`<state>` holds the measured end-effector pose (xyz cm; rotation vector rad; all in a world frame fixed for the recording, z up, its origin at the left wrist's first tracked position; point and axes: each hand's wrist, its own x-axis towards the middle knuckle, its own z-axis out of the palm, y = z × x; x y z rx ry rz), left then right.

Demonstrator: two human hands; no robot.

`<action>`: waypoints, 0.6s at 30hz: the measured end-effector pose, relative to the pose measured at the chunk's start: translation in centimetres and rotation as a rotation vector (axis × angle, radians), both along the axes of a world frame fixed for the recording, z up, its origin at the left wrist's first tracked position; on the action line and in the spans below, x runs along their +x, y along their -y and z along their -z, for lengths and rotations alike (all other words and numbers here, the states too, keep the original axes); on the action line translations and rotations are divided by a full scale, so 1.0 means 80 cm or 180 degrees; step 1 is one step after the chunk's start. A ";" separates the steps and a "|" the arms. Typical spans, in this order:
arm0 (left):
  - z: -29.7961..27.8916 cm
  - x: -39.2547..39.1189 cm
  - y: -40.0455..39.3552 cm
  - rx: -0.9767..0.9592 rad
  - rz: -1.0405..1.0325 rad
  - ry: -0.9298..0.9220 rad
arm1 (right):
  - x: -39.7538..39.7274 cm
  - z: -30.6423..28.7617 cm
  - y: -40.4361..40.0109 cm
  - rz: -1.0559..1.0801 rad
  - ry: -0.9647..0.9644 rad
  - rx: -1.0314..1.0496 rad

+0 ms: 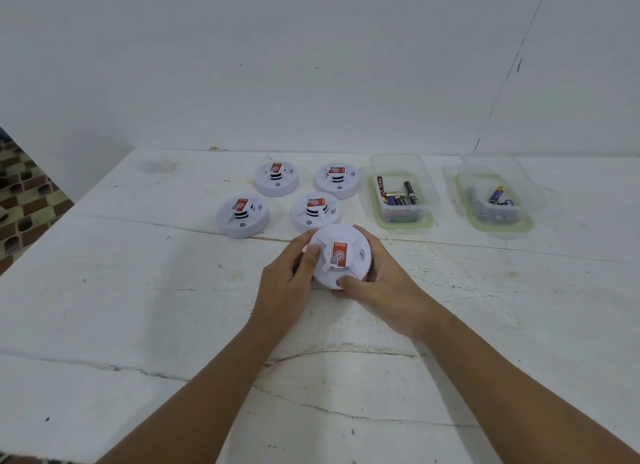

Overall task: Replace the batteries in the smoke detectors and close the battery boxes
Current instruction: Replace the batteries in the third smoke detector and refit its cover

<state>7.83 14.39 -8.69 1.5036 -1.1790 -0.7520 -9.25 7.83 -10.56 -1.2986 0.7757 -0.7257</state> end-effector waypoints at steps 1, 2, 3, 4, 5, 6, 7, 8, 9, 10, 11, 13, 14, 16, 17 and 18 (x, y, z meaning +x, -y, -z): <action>0.000 0.000 0.000 0.0008 0.0000 0.0005 | 0.000 0.001 0.000 0.0003 -0.0024 -0.0008; 0.001 0.000 0.000 0.0015 0.0000 0.0007 | 0.000 0.001 0.000 0.0012 -0.0041 -0.0013; 0.001 0.001 0.001 0.0014 -0.0002 0.0003 | 0.000 0.000 0.000 0.0021 -0.0047 -0.0021; 0.001 0.000 0.000 0.0005 -0.0002 -0.0005 | 0.000 0.000 0.000 0.0025 -0.0036 -0.0033; 0.001 0.000 0.000 -0.0005 0.0000 -0.0011 | -0.001 0.000 0.000 0.0021 -0.0017 -0.0049; 0.001 0.000 0.000 -0.0006 0.0001 -0.0009 | -0.001 -0.001 -0.001 0.0010 -0.0001 -0.0065; 0.001 0.000 0.000 -0.0004 0.0001 0.0008 | -0.001 -0.002 -0.002 0.0003 0.0003 -0.0083; 0.001 0.000 0.000 -0.0002 0.0000 0.0030 | -0.001 -0.002 -0.003 0.0004 0.0000 -0.0092; 0.001 0.000 0.000 -0.0001 -0.0003 0.0045 | -0.001 -0.002 -0.003 0.0012 -0.0003 -0.0084; 0.001 0.000 0.000 -0.0002 -0.0002 0.0044 | -0.001 -0.002 -0.004 0.0020 0.0005 -0.0073; 0.001 0.000 0.000 -0.0004 -0.0002 0.0037 | -0.001 -0.002 -0.004 0.0024 0.0022 -0.0073; 0.001 0.000 0.000 0.0003 0.0003 0.0026 | -0.001 -0.003 -0.003 -0.0010 0.0063 -0.0124; 0.001 0.000 0.000 0.0009 -0.0001 0.0032 | -0.002 -0.003 -0.003 -0.0029 0.0064 -0.0165; 0.001 0.000 0.000 0.0012 -0.0013 0.0068 | -0.002 -0.005 -0.004 -0.0065 0.0043 -0.0228; 0.002 0.001 0.000 0.0006 -0.0017 0.0079 | -0.003 -0.005 -0.004 -0.0078 0.0037 -0.0233; 0.001 0.000 0.000 -0.0002 -0.0017 0.0081 | -0.003 -0.005 -0.004 -0.0076 0.0034 -0.0221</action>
